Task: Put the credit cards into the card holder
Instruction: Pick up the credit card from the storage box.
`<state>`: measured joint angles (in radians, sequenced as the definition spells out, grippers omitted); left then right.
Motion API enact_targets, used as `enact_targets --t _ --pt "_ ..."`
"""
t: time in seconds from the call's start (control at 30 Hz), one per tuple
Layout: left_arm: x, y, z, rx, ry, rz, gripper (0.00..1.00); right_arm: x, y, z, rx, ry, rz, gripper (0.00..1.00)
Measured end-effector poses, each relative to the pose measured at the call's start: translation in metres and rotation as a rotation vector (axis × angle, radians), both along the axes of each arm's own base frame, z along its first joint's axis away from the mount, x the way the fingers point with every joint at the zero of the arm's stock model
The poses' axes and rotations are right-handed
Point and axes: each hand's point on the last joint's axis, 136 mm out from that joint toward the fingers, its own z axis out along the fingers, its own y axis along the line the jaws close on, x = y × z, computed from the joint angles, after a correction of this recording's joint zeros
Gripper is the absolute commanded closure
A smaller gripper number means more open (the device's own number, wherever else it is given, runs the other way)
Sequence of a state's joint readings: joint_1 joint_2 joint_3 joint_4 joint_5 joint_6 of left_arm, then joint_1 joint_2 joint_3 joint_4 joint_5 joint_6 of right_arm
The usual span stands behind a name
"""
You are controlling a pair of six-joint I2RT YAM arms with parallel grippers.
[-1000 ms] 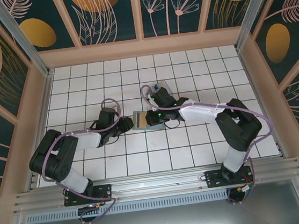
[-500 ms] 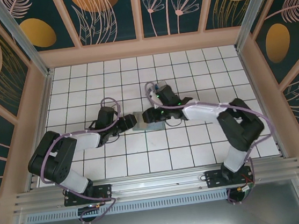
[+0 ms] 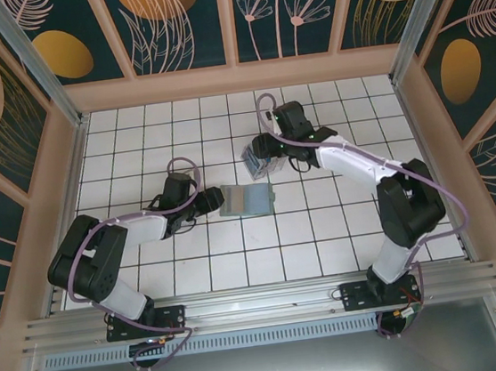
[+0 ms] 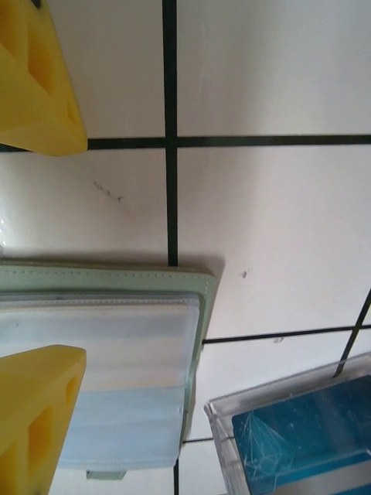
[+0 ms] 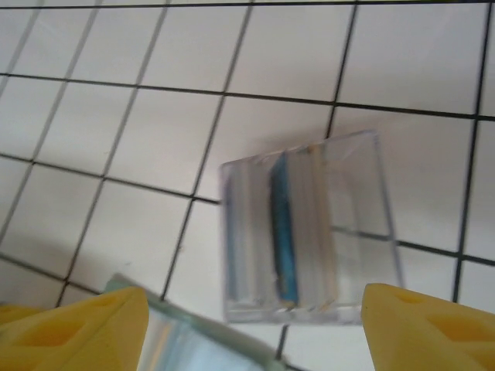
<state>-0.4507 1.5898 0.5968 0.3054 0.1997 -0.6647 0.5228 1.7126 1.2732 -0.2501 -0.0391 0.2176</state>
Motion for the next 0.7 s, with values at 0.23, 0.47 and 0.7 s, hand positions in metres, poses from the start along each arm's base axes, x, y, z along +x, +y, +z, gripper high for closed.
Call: enact_targets --t 0.23,0.47,0.7 --pt "0.003 0.004 0.011 0.011 -0.033 0.020 0.34 0.012 -0.009 -0.053 -0.014 0.141 0.027 0.33" --pt "0.001 0.005 0.009 0.017 -0.031 0.015 0.34 0.010 0.013 -0.053 0.036 0.171 0.118 0.37" --pt "-0.001 0.006 0.007 0.020 -0.027 0.015 0.34 0.020 0.019 -0.063 0.016 0.203 0.116 0.36"
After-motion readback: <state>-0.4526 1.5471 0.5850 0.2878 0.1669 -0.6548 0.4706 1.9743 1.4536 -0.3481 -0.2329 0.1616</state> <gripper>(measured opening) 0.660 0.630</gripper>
